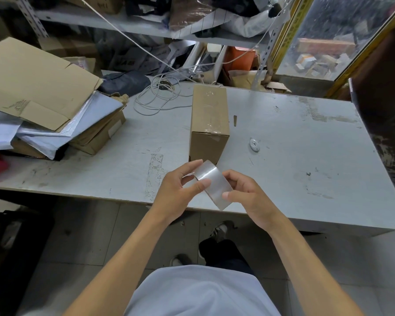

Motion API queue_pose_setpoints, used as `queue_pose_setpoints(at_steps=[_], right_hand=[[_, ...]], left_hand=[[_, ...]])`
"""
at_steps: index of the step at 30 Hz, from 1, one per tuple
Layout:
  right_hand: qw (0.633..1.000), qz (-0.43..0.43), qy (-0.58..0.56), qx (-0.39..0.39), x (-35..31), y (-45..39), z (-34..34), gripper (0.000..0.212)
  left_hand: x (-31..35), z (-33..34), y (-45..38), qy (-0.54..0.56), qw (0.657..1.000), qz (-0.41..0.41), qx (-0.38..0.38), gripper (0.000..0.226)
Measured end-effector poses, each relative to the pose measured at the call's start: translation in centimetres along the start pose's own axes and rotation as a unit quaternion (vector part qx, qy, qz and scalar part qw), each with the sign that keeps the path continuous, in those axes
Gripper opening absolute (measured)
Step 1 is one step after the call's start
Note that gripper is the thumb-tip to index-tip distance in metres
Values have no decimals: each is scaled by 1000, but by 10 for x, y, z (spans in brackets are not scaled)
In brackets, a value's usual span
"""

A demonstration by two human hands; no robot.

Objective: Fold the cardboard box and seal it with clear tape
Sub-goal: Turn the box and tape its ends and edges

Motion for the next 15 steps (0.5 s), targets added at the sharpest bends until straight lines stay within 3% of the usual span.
queue_pose_setpoints(at_steps=[6, 11, 15], right_hand=[[998, 27, 27, 40, 0, -6, 7, 41], [998, 22, 35, 37, 3, -7, 7, 34], [997, 13, 56, 42, 3, -10, 8, 17]], left_hand=[[2, 11, 7, -35, 998, 52, 16, 60], [2, 11, 12, 11, 995, 76, 58, 55], [6, 13, 16, -27, 989, 93, 111, 51]])
Point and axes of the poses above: each hand's wrist, its own y-axis away from the middle knuckle, its own z-axis out of the palm, x = y × z, the point moved 1 cm from there along -y, towards the middle knuckle, and after that the axes turned 4 degrees about -x, right-handed, at the moved point
